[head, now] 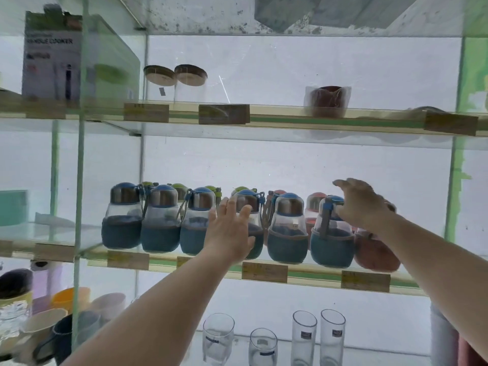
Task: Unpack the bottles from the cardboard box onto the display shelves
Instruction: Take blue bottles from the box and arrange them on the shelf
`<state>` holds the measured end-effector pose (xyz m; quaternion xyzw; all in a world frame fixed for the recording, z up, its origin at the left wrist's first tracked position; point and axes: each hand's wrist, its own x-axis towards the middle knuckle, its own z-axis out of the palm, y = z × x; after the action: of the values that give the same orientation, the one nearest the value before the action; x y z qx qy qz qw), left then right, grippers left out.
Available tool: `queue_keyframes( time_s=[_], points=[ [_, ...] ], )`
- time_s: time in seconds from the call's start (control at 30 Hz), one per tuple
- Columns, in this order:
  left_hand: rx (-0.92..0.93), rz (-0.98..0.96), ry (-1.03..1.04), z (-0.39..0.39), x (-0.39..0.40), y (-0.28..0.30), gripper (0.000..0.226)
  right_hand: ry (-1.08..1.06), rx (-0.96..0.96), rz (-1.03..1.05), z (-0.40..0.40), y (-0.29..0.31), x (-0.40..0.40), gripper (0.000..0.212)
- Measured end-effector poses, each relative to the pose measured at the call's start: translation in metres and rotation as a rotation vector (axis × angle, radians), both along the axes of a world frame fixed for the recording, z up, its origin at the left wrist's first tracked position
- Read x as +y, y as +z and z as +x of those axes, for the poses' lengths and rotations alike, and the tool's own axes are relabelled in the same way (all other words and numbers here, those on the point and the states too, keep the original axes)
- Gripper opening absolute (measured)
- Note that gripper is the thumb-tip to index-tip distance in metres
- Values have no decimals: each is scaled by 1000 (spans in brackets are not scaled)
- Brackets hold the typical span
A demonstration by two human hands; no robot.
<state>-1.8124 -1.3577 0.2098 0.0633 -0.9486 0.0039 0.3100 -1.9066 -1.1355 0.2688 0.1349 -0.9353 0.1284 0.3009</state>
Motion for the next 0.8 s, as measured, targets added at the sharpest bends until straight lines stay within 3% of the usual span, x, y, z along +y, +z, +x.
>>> queue_keyframes(
  time_s=[0.23,0.8],
  points=[
    [31,14,1,14,-7,8,67,304,-89,56,43,-20,-89,61],
    [-39,66,123,48,-55,-5,66,451,-190,58,87,-42,-159,55]
  ],
)
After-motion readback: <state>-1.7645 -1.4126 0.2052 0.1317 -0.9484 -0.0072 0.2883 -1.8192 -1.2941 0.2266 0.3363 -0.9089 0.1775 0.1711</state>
